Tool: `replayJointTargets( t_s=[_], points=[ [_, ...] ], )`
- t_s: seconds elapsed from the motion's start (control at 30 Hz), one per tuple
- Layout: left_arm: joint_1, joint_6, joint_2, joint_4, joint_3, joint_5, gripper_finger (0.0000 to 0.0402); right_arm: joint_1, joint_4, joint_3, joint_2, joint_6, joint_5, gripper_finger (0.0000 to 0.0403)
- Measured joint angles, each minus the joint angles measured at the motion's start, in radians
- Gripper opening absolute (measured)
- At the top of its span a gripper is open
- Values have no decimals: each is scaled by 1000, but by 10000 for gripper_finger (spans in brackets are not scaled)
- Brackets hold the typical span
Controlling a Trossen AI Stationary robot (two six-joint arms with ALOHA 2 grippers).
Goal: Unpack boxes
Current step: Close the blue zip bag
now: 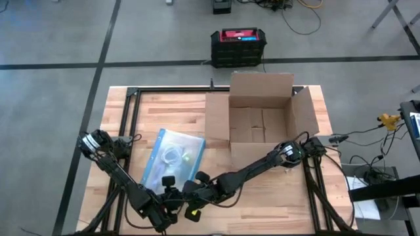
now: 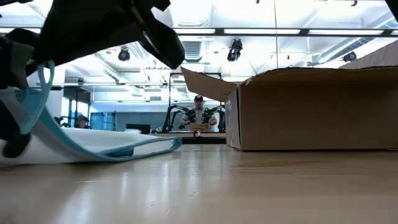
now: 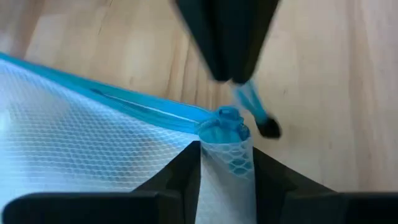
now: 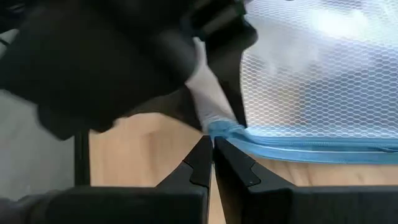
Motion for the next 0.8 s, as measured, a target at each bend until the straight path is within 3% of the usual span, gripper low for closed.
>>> replayJointTargets(
  t_s=[0.23,0.37,0.8],
  points=[
    [0,-54,-10,-25,0,-14,8,6,-23,-2,0,36,-24,0],
    [-11,-79,-20,-43,0,-15,1,17,-90,12,0,58,-33,12],
    [-36,-84,-100,-61,0,-20,0,31,-11,-2,1,59,48,172]
  ],
)
